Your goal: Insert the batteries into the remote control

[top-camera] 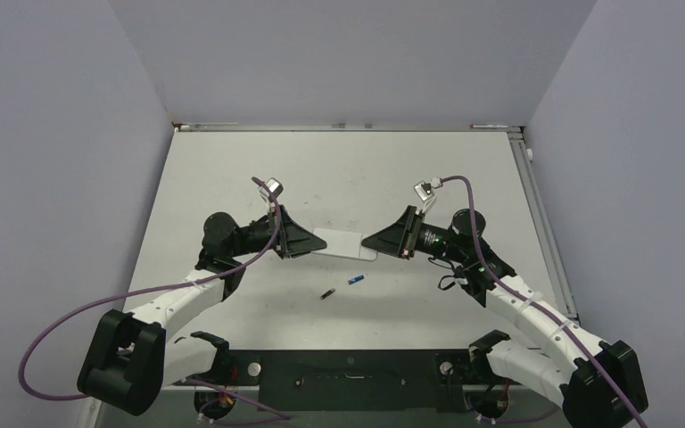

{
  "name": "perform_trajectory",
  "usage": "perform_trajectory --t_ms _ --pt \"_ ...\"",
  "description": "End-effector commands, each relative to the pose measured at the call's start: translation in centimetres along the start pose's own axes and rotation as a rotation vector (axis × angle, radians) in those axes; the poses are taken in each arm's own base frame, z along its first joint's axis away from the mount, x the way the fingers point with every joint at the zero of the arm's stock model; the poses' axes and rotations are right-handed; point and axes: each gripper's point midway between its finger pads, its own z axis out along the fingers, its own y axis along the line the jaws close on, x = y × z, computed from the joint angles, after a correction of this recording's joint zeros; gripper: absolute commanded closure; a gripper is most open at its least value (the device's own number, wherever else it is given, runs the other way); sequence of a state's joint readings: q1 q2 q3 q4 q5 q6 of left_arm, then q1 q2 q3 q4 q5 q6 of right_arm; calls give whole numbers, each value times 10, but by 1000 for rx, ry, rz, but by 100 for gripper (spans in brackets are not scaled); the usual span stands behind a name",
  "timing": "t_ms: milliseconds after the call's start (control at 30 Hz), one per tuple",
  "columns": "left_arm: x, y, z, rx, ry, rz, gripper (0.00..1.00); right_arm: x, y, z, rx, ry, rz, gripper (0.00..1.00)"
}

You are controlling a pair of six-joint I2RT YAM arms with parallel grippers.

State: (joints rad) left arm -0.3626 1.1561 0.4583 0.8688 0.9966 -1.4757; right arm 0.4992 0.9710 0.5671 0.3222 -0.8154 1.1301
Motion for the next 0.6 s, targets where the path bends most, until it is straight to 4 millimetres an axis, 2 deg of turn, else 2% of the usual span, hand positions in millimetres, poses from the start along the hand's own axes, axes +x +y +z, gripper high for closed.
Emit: perform_trajectory --t_ms 0,567 --pt "-12 -12 3 18 -30 44 100 -7 16 -3 -25 -20 -110 81" --pt "-13 -18 2 32 -32 46 100 -6 9 -9 16 -24 -114 81"
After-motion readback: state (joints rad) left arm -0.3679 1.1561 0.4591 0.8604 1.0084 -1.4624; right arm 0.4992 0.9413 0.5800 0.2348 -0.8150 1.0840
